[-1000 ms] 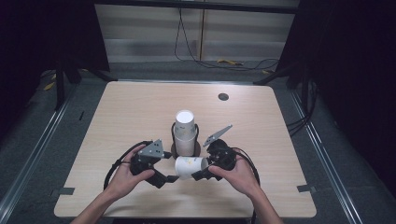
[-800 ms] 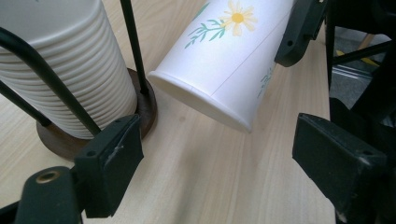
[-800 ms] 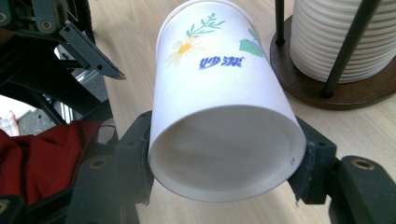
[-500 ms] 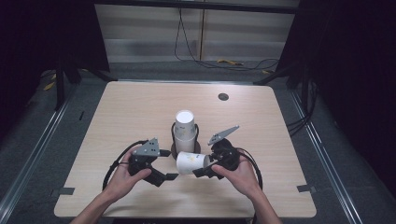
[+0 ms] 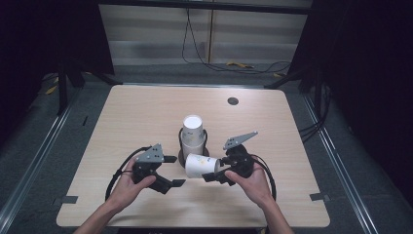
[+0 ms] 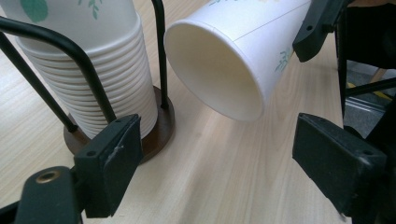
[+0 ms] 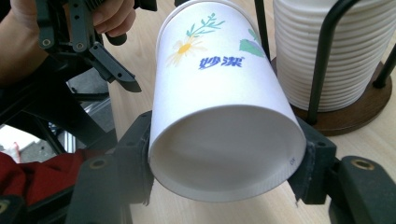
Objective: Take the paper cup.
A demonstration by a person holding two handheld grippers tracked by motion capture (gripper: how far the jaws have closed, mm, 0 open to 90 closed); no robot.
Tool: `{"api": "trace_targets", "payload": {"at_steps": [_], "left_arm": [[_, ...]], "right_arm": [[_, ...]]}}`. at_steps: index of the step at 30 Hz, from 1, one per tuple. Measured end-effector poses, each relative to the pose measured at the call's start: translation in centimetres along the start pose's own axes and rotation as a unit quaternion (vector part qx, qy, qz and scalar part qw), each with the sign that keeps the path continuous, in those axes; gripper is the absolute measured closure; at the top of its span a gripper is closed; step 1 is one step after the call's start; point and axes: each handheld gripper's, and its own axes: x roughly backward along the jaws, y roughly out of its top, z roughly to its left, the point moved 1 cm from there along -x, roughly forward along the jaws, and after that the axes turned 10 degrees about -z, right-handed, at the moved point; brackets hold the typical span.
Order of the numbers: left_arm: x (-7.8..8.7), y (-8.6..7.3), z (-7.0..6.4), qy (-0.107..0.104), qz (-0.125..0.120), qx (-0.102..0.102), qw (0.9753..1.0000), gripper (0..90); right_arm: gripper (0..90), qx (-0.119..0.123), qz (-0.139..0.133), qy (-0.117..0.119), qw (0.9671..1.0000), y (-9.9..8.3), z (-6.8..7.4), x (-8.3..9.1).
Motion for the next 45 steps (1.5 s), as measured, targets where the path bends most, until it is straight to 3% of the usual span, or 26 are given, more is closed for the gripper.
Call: {"api": "trace_targets", "payload": {"at_steps": [3,12,24,29,31,34,37,45], "left_arm": [[0.0,-0.2,0.0,-0.017,-0.016,0.004,0.9997,16.0],[0.2,-0.1,0.0,-0.024,-0.02,0.021,0.9993,16.1],[0.3,-0.1,-0.3,-0.033,-0.032,0.008,0.9989,17.0],[0.5,0.0,-0.6,-0.028,-0.061,0.002,0.9977,16.5],[0.7,0.0,-0.8,-0.016,-0.076,-0.002,0.997,16.6],[0.8,0.1,-0.8,-0.027,-0.091,0.013,0.9954,20.4],[0.9,0.1,-0.8,-0.034,-0.095,0.024,0.9946,21.6],[0.9,0.2,-0.8,-0.034,-0.107,0.02,0.9934,21.2]], "right_arm": [[35.8,-0.008,0.0,0.003,1.0,-0.2,-0.3,0.1],[35.8,-0.009,-0.04,0.022,0.9989,-0.3,-0.5,0.6],[35.8,0.003,-0.075,0.046,0.9961,-0.3,-0.3,0.8],[35.8,0.012,-0.091,0.061,0.9939,-0.3,-0.2,0.8],[35.8,0.015,-0.095,0.067,0.9932,-0.3,-0.1,0.8],[35.7,0.019,-0.092,0.066,0.9933,-0.4,-0.1,0.6],[35.8,0.019,-0.094,0.067,0.9932,-0.5,-0.1,0.6],[35.8,0.022,-0.102,0.071,0.992,-0.4,0.0,0.4]]}}
